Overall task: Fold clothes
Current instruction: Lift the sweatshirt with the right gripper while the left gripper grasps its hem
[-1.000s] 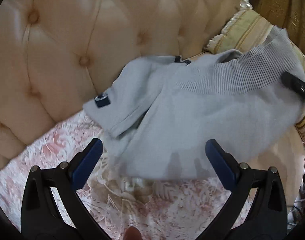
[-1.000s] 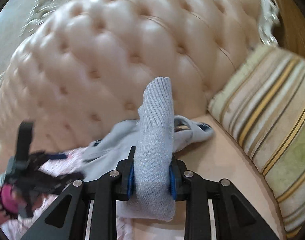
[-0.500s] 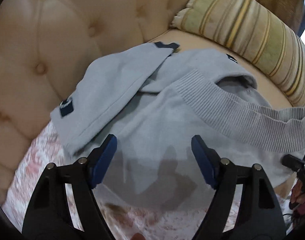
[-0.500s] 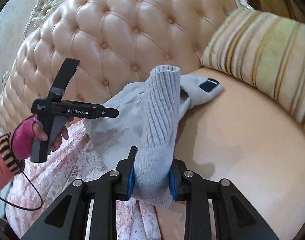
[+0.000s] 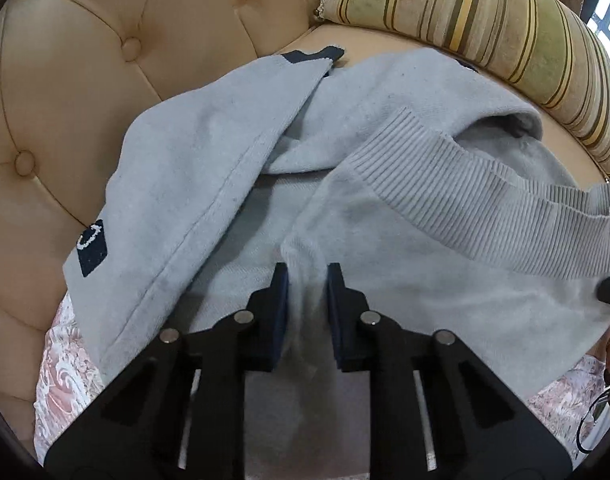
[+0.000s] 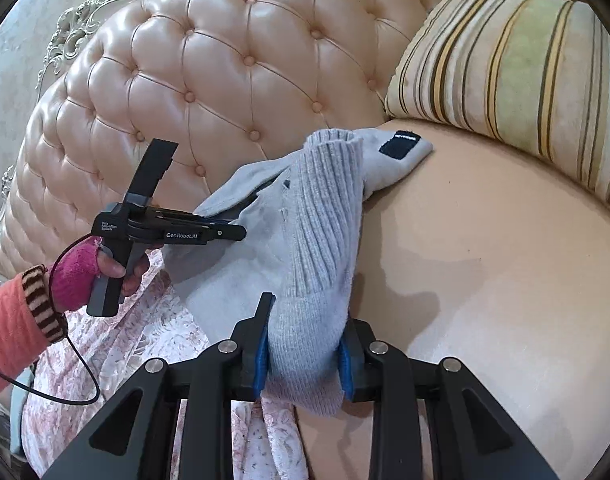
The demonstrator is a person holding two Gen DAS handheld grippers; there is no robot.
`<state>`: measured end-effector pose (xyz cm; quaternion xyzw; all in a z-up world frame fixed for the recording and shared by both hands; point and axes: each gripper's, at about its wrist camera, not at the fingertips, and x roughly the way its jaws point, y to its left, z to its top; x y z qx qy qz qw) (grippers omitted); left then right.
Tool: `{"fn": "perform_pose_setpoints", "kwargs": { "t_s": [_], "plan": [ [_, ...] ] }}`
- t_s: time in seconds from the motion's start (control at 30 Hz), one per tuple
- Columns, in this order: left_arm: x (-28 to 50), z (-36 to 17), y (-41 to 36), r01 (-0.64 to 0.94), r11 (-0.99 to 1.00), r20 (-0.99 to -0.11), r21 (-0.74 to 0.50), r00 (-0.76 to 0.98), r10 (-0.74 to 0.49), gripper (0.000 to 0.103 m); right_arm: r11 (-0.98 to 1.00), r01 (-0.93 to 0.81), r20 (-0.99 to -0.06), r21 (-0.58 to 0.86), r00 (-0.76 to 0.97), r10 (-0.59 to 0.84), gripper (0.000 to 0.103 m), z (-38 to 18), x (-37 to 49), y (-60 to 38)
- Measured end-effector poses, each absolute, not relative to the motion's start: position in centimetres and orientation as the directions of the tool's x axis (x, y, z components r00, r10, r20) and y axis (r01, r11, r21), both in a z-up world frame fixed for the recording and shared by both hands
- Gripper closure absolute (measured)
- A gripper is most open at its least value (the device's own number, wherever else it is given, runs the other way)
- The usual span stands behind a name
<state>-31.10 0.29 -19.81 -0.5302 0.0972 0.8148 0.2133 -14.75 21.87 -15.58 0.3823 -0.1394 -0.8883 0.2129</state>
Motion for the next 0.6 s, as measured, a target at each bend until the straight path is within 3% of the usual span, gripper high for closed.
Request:
{"fn": "perform_pose_setpoints", "kwargs": {
  "t_s": [0.1, 0.27, 0.4, 0.43, 0.53, 0.6],
  "plan": [
    [-30.8, -20.0, 0.9, -0.453, -0.891, -0.918, -0.025, -0.343, 0.200, 0.083, -0.870, 0.271, -0.617, 0.413, -0.620, -0.486, 0.074, -15.6, -14.7, 21.8],
    [-30.4, -20.3, 1.7, -0.463, -0.886, -0.928, 0.021, -0.338, 0.154, 0.072, -0.876, 0.279, -0.626, 0.394, -0.617, -0.478, 0.073, -15.2, -14.6, 21.4],
    [-29.8, -20.2, 1.7, -0.483, -0.875, -0.922, 0.035, -0.353, 0.158, 0.070, -0.885, 0.268, -0.638, 0.382, -0.616, -0.462, 0.073, -15.3, -14.6, 21.3],
    [-29.8, -20.1, 1.5, -0.479, -0.878, -0.921, 0.027, -0.354, 0.165, 0.070, -0.890, 0.259, -0.646, 0.375, -0.616, -0.451, 0.073, -15.3, -14.6, 21.3],
    [-29.2, -19.7, 1.3, -0.455, -0.890, -0.911, 0.029, -0.378, 0.164, 0.088, -0.896, 0.251, -0.659, 0.367, -0.610, -0.441, 0.073, -15.2, -14.7, 21.3],
    [-28.4, -19.2, 1.4, -0.449, -0.893, -0.903, 0.037, -0.398, 0.163, 0.091, -0.903, 0.241, -0.665, 0.356, -0.614, -0.426, 0.073, -14.9, -14.8, 21.3]
  ]
}}
